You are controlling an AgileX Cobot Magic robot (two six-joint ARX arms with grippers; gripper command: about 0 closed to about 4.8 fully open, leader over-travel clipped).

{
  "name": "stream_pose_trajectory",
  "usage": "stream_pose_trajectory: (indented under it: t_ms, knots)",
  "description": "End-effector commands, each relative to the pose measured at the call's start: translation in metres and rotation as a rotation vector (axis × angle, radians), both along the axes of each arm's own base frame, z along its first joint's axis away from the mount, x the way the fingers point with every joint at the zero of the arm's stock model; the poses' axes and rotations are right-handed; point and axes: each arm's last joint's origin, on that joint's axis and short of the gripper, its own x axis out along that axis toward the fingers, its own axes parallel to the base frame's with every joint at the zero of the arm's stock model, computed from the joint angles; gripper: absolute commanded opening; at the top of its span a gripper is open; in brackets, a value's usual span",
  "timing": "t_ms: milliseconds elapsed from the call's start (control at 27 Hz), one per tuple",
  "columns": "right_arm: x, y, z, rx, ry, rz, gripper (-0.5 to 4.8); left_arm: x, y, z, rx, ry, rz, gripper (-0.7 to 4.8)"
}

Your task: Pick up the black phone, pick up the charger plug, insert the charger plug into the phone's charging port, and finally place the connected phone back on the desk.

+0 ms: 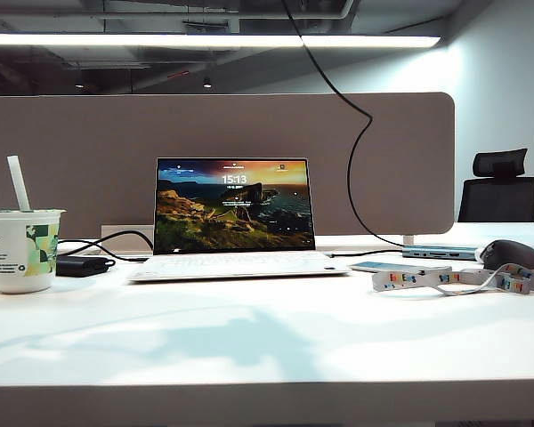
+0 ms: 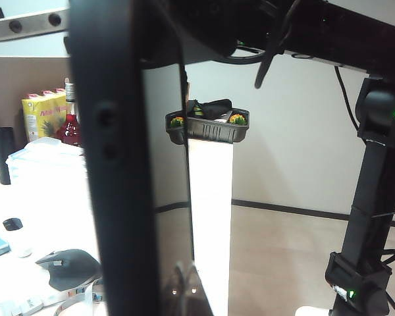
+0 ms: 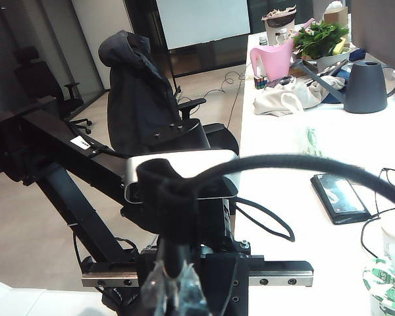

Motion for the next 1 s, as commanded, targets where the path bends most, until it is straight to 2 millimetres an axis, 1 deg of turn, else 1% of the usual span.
stream_pose_trajectory:
  t_ms: [37,334,1001]
  knots:
    - [-0.0051,-0.0021,0.0068,0.016,-0.026,0.014,-0.08,-0.0015,0.0009,0.0066,-0.018,-0.037,0.008,-0.06]
    - [-0.0099,-0.0047,0.0135,0.031,-0.037,0.016,-0.08,-0.0014,0.0009,0.0063,-0.017,-0.034,0.007,-0.06]
    - [-0.0101,-0.0023,0.0128,0.025,-0.022,0.000,-0.08,-0.0021,0.0007,0.0061,-0.011,-0.035,-0.014,-0.06]
